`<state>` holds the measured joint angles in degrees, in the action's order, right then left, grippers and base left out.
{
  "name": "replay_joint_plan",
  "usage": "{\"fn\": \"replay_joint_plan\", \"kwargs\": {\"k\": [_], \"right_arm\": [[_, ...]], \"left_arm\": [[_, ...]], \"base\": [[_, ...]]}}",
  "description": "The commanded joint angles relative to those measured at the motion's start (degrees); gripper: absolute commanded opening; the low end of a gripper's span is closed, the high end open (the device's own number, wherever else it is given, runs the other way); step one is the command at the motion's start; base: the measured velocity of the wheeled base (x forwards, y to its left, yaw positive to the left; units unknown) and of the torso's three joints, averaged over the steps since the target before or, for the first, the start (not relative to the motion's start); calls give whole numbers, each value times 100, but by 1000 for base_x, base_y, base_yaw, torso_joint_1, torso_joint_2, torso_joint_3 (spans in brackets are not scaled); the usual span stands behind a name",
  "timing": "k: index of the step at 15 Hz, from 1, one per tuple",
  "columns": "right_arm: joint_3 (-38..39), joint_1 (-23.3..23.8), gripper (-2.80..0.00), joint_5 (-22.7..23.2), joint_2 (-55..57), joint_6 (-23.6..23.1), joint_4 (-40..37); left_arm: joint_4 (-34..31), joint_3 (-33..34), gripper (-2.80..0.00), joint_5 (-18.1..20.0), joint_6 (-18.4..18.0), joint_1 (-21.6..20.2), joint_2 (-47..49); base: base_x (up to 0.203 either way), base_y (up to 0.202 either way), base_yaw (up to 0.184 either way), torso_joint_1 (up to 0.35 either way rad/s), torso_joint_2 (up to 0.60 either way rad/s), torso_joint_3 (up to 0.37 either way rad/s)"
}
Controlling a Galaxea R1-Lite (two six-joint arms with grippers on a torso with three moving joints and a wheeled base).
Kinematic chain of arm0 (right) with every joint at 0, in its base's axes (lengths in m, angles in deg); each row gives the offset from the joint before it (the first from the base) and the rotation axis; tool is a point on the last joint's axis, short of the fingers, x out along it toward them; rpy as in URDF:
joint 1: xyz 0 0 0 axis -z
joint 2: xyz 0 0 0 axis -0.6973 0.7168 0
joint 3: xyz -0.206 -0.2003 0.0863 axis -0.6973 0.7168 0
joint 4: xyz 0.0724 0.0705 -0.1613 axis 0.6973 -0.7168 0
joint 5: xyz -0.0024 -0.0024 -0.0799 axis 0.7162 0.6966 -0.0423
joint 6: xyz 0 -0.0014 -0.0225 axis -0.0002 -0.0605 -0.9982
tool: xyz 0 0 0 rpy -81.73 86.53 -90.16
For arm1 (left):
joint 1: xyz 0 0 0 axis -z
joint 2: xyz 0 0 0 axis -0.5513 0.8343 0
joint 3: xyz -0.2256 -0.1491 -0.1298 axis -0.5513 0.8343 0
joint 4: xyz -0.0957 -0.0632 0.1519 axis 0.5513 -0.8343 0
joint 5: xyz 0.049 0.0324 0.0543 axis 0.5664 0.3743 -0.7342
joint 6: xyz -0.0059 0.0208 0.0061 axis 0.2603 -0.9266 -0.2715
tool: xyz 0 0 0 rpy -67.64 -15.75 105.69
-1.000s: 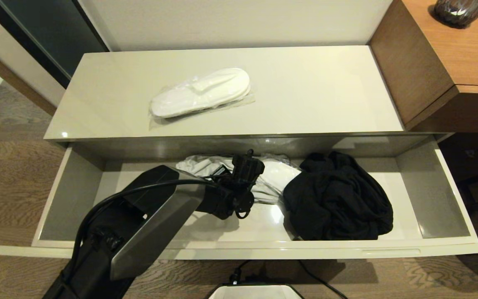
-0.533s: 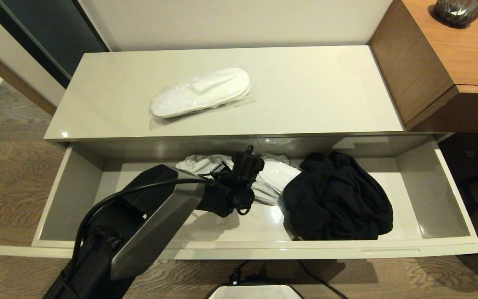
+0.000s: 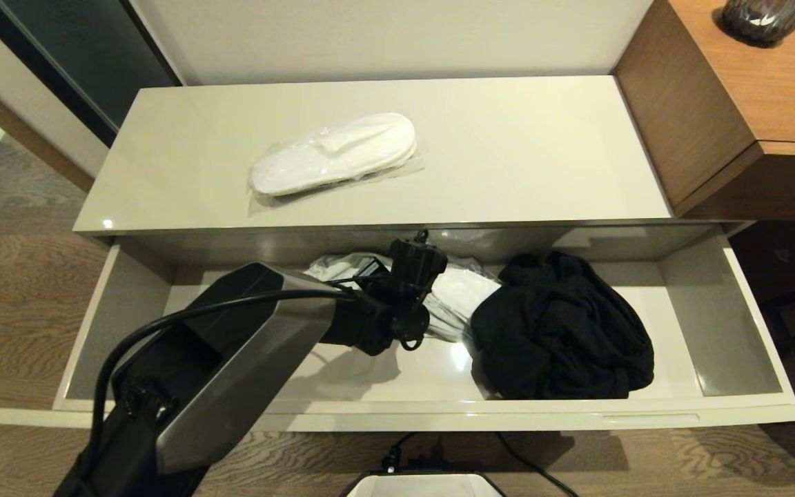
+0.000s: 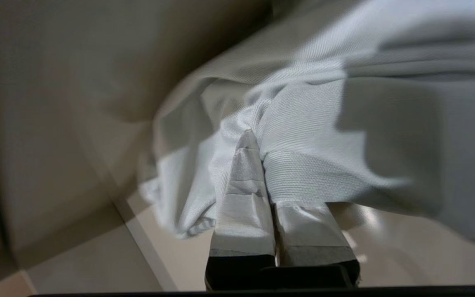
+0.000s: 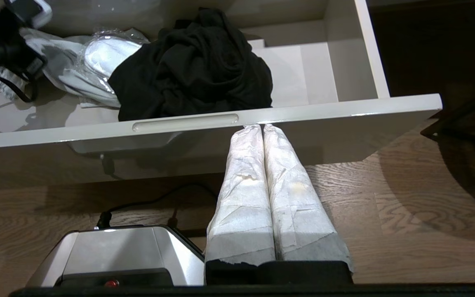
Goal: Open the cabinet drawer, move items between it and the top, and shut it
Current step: Take out the shorts from the drawer
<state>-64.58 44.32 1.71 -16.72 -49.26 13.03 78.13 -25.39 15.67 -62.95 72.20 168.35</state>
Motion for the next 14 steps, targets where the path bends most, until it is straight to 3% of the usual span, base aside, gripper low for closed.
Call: {"fn": "replay_joint_plan", "kwargs": {"k": [1, 6, 9, 14], "right_arm": [[0, -2, -280, -2, 9, 9, 3], [0, -2, -280, -2, 9, 9, 3], [0, -2, -280, -2, 9, 9, 3], [0, -2, -280, -2, 9, 0, 3]], "left_arm": [[-29, 132, -280, -30, -19, 142, -514], [-51, 253, -280, 31, -27, 188, -912], [-51, -5, -280, 21, -35, 295, -1090], [48, -277, -280, -299, -37, 619, -1272]], "base": [[0, 0, 0, 0, 0, 0], [0, 0, 0, 0, 0, 0], [0, 0, 0, 0, 0, 0], [0, 0, 0, 0, 0, 0]]}}
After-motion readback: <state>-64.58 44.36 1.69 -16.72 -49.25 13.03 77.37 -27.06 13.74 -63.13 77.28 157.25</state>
